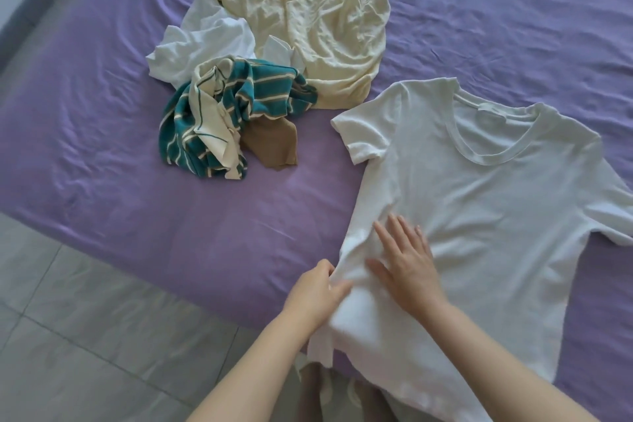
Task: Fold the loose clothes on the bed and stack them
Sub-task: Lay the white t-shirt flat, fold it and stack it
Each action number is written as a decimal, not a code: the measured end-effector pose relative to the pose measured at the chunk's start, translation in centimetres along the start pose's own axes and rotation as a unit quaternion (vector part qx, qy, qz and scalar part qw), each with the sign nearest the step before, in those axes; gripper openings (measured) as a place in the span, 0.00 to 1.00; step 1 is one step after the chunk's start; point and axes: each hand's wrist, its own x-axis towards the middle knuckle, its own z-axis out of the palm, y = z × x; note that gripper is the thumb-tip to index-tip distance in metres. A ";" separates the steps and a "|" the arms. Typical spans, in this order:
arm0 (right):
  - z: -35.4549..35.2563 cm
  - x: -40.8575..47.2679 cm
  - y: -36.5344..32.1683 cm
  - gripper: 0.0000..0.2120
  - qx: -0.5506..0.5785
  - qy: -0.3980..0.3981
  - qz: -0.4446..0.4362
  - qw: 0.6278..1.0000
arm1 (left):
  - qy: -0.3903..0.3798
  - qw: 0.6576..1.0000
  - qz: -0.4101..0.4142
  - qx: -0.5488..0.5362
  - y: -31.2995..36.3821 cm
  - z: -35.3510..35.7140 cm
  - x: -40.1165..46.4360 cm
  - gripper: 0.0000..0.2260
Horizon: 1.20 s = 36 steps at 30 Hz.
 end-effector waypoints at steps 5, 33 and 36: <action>1.2 -4.4 -0.8 0.30 0.026 -0.029 0.024 0.999 | -0.040 0.996 -0.025 -0.079 -0.7 0.8 -1.8 0.12; 3.8 -18.4 1.8 0.36 -0.056 -0.062 0.200 0.976 | 0.004 0.841 0.321 0.436 -1.5 5.9 -4.2 0.31; 3.0 -20.4 2.4 0.33 -0.030 -0.039 0.230 0.972 | -0.036 0.802 0.379 0.460 -0.5 8.8 -4.3 0.23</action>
